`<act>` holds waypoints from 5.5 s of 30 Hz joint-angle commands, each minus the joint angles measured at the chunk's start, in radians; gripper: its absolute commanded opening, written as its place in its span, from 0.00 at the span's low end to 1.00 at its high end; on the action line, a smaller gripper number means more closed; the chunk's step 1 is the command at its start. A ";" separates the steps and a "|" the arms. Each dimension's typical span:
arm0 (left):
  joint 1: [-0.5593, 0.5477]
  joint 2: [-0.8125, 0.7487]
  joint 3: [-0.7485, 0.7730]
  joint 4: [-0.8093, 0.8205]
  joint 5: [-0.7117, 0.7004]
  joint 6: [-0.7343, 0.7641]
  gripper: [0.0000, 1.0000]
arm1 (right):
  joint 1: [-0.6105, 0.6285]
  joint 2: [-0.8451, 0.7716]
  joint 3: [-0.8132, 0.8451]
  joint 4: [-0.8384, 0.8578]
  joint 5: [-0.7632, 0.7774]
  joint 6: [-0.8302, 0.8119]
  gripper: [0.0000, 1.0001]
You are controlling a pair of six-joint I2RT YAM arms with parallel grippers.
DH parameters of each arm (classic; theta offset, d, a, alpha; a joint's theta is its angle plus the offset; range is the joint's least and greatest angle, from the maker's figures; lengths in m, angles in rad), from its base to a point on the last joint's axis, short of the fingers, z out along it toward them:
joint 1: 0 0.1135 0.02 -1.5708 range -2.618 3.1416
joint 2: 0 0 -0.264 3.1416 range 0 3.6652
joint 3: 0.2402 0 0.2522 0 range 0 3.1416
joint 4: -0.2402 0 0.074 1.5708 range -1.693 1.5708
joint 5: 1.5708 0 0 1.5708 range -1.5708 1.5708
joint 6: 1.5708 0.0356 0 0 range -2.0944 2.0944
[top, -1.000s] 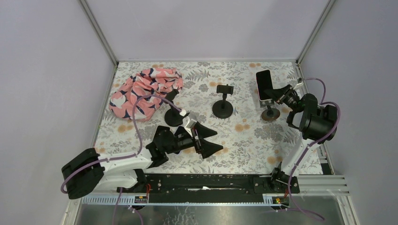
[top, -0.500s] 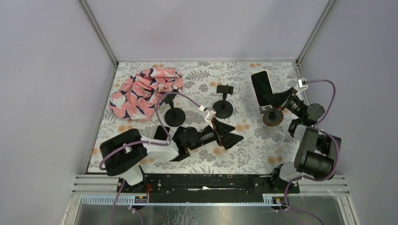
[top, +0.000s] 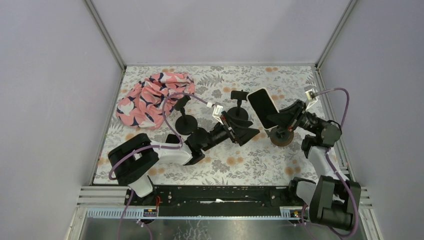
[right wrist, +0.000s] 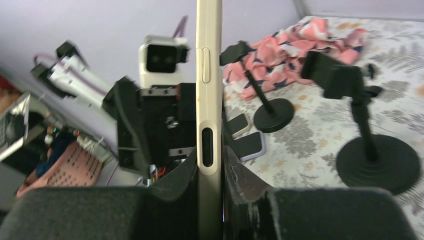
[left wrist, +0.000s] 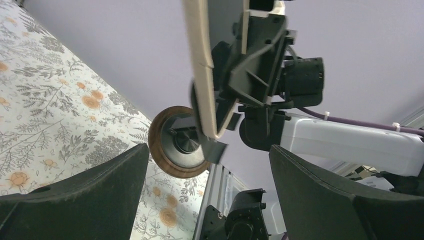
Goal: Place the phone on the phone stand
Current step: Adjust the phone stand with the phone at the center of the board.
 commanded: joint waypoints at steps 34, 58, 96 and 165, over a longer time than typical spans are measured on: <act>0.052 0.046 0.007 0.189 0.252 -0.005 0.00 | 0.222 -0.056 0.079 -0.472 -0.067 -0.366 0.89; 0.186 -0.037 -0.081 -0.216 0.432 0.212 0.00 | 0.221 0.012 0.487 -2.127 0.274 -1.905 1.00; 0.172 -0.097 -0.106 -0.476 0.195 0.521 0.00 | 0.906 0.114 0.046 -1.663 0.779 -2.345 0.13; 0.236 -0.040 -0.062 -0.593 0.334 0.600 0.40 | 0.563 0.277 0.491 -1.985 0.291 -2.039 0.44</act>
